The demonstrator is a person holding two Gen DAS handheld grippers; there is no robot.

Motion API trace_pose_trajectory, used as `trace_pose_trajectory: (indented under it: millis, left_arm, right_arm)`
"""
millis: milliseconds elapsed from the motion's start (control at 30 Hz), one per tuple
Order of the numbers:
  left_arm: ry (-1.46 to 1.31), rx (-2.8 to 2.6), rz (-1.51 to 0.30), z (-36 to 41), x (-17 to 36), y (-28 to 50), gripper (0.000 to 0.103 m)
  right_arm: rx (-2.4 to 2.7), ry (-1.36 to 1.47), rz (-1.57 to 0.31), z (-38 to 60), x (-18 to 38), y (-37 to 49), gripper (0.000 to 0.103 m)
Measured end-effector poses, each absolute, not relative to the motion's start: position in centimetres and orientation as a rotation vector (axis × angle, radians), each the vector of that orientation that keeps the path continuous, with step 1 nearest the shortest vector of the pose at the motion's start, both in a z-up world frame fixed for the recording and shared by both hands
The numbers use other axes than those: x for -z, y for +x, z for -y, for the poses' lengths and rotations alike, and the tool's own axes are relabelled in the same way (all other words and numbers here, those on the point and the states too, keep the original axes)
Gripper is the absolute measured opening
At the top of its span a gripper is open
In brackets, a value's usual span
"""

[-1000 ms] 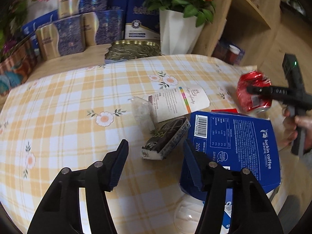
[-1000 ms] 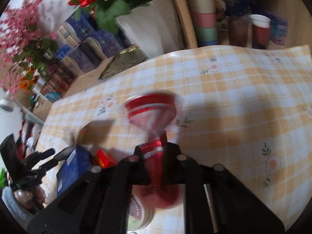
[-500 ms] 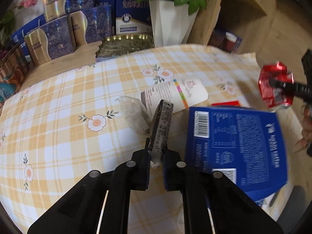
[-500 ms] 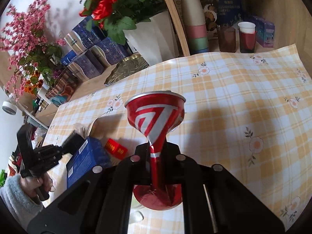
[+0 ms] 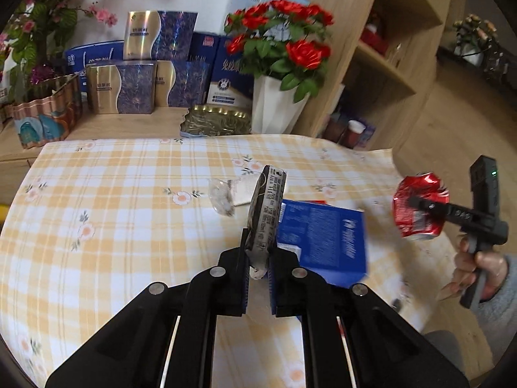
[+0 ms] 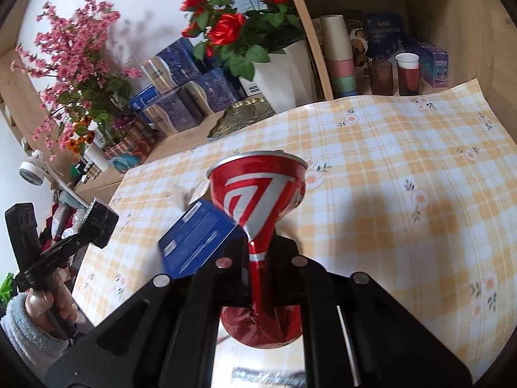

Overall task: Collect trash
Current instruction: 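Carry both items over the bin and open the left tool to drop the packet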

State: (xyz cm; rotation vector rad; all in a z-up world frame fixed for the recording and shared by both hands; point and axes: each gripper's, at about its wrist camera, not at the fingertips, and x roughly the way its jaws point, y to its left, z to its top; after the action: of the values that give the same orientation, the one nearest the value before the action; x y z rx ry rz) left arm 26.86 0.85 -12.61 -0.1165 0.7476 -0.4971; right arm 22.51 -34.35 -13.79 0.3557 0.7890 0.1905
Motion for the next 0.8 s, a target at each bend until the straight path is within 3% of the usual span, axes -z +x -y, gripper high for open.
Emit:
trace_pose_trajectory:
  millis: [467, 800]
  left_arm:
    - [-0.096, 0.597, -0.747, -1.5, 11.7, 12.4, 0.01]
    - [0.086, 0.717, -0.89, 2.0, 18.3, 3.8, 0.01]
  right_arm:
    - [-0.212, 0.384, -0.763, 30.7, 12.4, 9.9, 0.01]
    - [-0.244, 0.327, -0.765, 28.0, 14.4, 1.8, 0.01]
